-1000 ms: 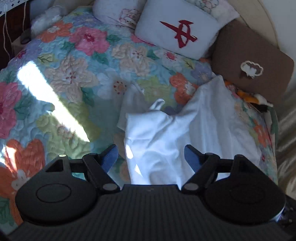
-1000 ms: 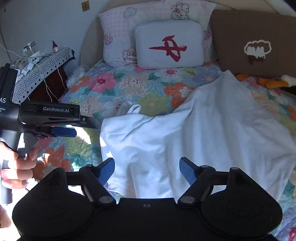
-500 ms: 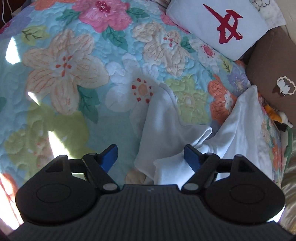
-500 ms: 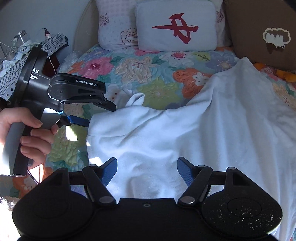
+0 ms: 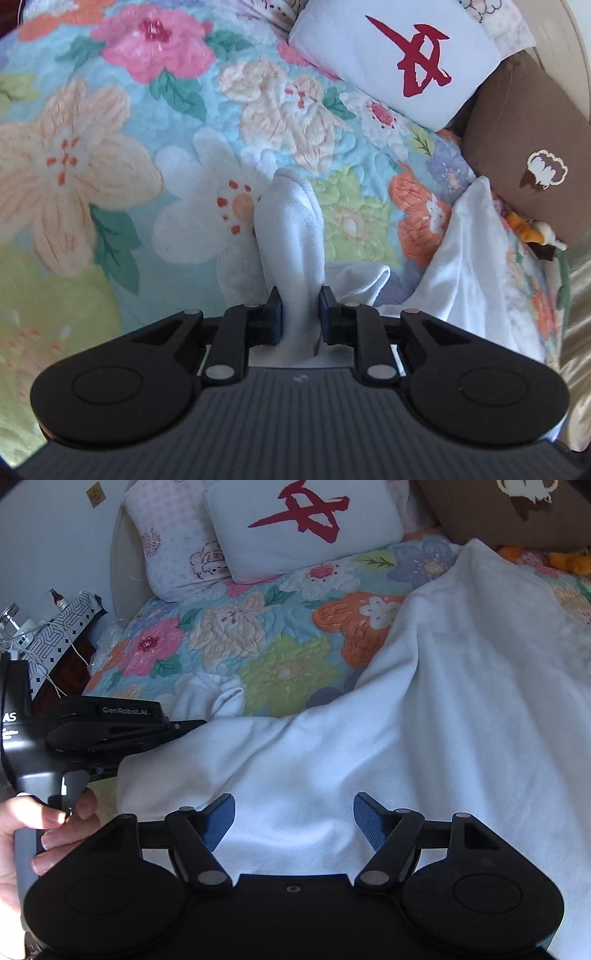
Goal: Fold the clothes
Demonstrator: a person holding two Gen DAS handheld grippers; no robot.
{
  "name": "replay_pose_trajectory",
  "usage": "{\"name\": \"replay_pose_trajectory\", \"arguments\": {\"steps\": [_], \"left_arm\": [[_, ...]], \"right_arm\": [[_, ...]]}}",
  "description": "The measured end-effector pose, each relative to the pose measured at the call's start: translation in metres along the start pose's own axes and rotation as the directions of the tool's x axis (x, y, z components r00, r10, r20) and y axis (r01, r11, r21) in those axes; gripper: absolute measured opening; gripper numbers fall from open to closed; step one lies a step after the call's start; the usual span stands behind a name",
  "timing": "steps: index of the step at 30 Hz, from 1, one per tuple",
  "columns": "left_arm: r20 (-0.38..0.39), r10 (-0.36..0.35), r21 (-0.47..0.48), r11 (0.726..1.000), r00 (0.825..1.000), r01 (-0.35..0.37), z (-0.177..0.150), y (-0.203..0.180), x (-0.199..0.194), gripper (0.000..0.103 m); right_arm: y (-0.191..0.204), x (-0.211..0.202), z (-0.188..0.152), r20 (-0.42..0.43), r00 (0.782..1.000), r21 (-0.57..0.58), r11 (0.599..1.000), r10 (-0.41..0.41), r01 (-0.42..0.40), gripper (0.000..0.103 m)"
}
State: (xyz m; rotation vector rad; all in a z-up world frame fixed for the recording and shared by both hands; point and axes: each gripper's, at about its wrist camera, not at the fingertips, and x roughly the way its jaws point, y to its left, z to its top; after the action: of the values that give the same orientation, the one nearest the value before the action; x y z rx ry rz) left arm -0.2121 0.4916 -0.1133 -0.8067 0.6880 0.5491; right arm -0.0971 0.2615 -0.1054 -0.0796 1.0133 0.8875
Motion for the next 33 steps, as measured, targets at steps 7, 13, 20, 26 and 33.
{"name": "replay_pose_trajectory", "arguments": {"steps": [7,13,20,26,33], "left_arm": [[0.273,0.149,0.119,0.975,0.950,-0.187,0.042,-0.022,-0.062,0.010],[0.363,0.222,0.063,0.963,0.905,-0.262,0.060,0.000,-0.049,0.013],[0.196,0.243,-0.074,0.970,0.950,-0.232,0.042,0.034,-0.041,0.050],[0.050,0.220,-0.038,0.975,0.974,-0.218,0.023,0.044,-0.044,0.075],[-0.016,0.097,-0.243,0.965,0.995,-0.098,0.018,0.071,-0.004,0.081]], "right_arm": [[-0.016,0.003,0.000,-0.005,1.000,0.021,1.000,-0.007,0.007,0.076],[-0.014,0.011,-0.006,-0.062,0.998,-0.041,0.999,-0.027,0.025,0.076],[0.001,-0.003,-0.021,-0.056,0.998,-0.073,0.997,0.001,-0.005,0.076],[0.038,-0.030,-0.038,-0.107,0.985,-0.164,0.975,0.134,-0.150,0.076],[0.075,-0.040,-0.066,-0.173,0.957,-0.337,0.899,0.233,-0.280,0.073]]}}
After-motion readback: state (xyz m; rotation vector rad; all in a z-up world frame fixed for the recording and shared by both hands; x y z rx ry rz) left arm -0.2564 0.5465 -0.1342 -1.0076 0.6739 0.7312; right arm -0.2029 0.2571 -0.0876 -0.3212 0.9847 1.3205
